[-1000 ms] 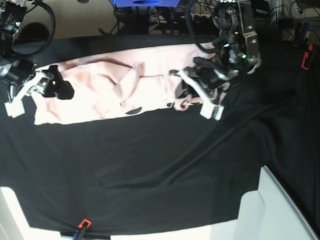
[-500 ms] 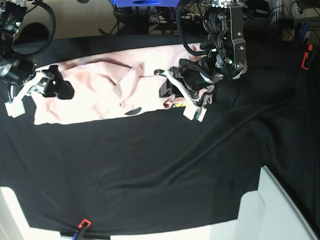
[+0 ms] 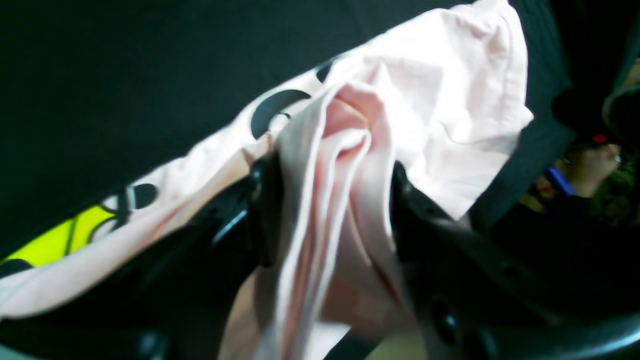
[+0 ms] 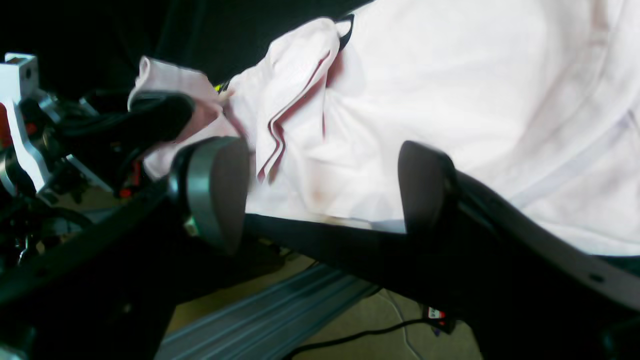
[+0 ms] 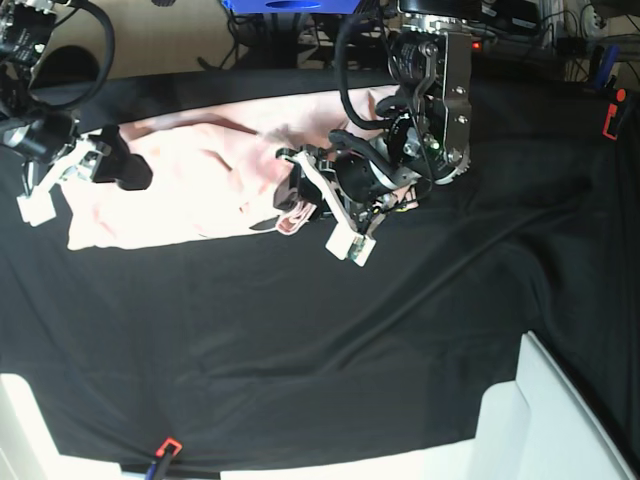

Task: Fold the T-shirt properly
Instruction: 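Release the left gripper and raise it away from the shirt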

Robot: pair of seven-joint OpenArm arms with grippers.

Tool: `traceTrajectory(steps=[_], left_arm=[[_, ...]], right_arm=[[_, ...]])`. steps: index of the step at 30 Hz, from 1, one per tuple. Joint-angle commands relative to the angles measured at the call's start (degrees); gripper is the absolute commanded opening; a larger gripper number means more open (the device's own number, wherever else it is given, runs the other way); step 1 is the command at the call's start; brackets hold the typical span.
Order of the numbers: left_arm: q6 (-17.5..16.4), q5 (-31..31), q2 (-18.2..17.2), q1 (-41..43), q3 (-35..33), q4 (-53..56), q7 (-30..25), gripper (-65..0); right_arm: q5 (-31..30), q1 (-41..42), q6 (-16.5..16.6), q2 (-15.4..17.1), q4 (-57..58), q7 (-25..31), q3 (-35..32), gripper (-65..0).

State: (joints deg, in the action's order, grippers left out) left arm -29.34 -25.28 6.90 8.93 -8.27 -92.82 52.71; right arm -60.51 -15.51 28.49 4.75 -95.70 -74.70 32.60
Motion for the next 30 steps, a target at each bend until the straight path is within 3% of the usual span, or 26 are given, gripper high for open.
traceTrajectory(steps=[1,8,16,21,23,25,30], left_arm=[[-0.4,-1.2,0.6,-1.1,-1.4,-0.9,-1.2,-41.1],[-0.4,-1.2,0.8,-4.4,-9.5,-0.3,-1.1,-41.0],[-0.4,-1.3,1.0,-4.8,-8.7,1.5,-1.5,-41.0],[0.2,-5.1,0.4,-5.5,5.2,-3.2,-1.1,-42.5],[1.7,-4.0,-1.6,-5.5,10.4,-3.9,-1.1,-48.4],[3.5,-2.6,-4.7,-5.3,15.3,-3.7,-1.1,-62.6],[3.9,2.3,-12.8,-1.5,31.9,-2.4,-1.5,-65.0]], right_arm=[[-1.5,0.5,0.4,0.7,-0.8,0.7,0.0,-20.3],[-1.5,1.4,0.4,0.7,-1.0,0.7,0.0,-20.6],[-1.5,1.6,0.4,1.0,-1.0,0.7,0.0,-20.5],[-1.4,1.7,0.1,2.9,-3.8,0.7,-4.8,-20.7],[-1.4,1.6,-0.1,3.3,-6.1,0.7,-7.2,-20.9],[-1.4,1.2,-0.1,3.3,-9.5,0.7,-9.3,-20.9],[-1.5,1.1,-3.9,3.0,-10.4,0.6,-15.8,-20.9]])
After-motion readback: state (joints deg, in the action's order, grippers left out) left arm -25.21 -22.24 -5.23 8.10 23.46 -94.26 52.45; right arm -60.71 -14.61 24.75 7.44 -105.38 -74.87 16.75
